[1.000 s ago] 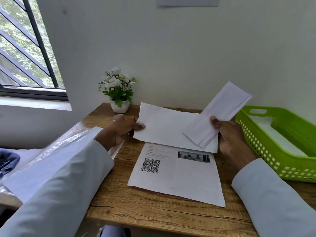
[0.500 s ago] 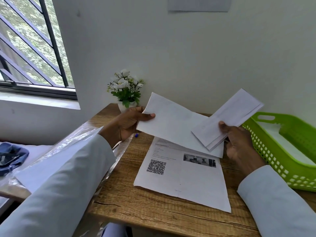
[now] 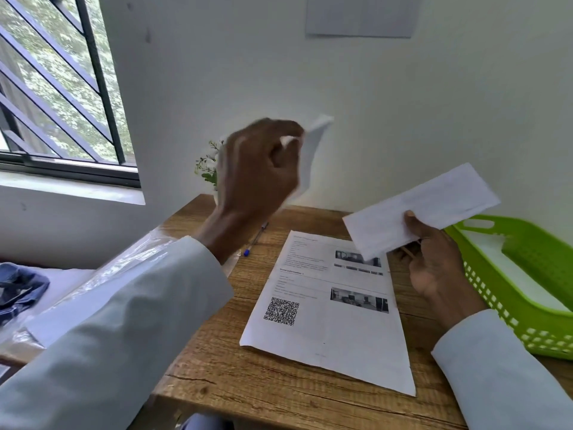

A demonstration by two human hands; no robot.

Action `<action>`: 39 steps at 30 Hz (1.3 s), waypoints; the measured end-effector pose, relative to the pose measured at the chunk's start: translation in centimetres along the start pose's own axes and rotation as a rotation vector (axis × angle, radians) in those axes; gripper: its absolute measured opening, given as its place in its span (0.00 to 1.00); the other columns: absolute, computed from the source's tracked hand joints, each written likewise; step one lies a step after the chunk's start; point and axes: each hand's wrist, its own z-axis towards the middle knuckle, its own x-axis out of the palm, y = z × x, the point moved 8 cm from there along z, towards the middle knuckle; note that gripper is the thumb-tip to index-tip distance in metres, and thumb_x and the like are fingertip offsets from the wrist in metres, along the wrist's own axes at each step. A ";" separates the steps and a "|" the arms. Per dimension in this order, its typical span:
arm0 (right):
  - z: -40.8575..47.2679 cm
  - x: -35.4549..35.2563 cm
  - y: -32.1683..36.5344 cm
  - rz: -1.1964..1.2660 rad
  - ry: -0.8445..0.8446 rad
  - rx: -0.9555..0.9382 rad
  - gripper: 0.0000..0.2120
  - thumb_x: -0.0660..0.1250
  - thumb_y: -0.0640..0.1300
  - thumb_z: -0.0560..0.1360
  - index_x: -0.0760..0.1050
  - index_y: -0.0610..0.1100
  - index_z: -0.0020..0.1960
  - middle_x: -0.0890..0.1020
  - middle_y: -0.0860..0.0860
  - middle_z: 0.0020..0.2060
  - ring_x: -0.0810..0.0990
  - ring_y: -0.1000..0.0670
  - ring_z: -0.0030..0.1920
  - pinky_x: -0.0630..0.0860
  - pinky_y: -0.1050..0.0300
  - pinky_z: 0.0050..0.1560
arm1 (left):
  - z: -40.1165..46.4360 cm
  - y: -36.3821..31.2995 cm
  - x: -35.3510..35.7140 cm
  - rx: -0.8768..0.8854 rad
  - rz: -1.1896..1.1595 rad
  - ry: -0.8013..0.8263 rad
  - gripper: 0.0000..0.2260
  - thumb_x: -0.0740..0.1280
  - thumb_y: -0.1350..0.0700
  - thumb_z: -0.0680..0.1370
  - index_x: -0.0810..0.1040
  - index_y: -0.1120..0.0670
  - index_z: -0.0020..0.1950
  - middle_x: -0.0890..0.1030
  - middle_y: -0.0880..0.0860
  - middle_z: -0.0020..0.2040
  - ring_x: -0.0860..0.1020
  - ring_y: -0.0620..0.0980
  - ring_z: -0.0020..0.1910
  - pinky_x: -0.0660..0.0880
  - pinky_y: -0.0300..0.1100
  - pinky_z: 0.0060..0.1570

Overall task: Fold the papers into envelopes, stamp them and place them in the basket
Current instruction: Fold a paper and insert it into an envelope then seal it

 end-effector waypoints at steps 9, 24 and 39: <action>-1.3 -1.1 0.7 -0.079 -0.154 -0.112 0.09 0.74 0.37 0.73 0.77 0.43 0.51 0.82 0.51 0.42 0.81 0.51 0.41 0.78 0.62 0.30 | -13.0 -3.3 10.8 -0.001 0.326 0.962 0.12 0.67 0.58 0.76 0.77 0.57 0.58 0.82 0.56 0.53 0.81 0.56 0.46 0.69 0.40 0.38; -0.4 -1.8 -0.1 -0.470 -0.207 -0.179 0.06 0.66 0.35 0.75 0.76 0.43 0.50 0.82 0.48 0.46 0.81 0.54 0.38 0.75 0.63 0.25 | -13.7 4.4 14.7 -0.185 -0.012 1.352 0.20 0.77 0.47 0.70 0.80 0.47 0.60 0.78 0.42 0.56 0.75 0.41 0.55 0.70 0.37 0.55; -0.1 -1.3 -0.7 -0.766 -0.133 -0.180 0.10 0.68 0.38 0.73 0.72 0.44 0.53 0.82 0.43 0.52 0.83 0.43 0.47 0.82 0.52 0.34 | -17.8 5.6 16.6 -0.368 0.096 1.405 0.26 0.70 0.46 0.75 0.70 0.49 0.71 0.67 0.48 0.74 0.65 0.49 0.72 0.62 0.42 0.68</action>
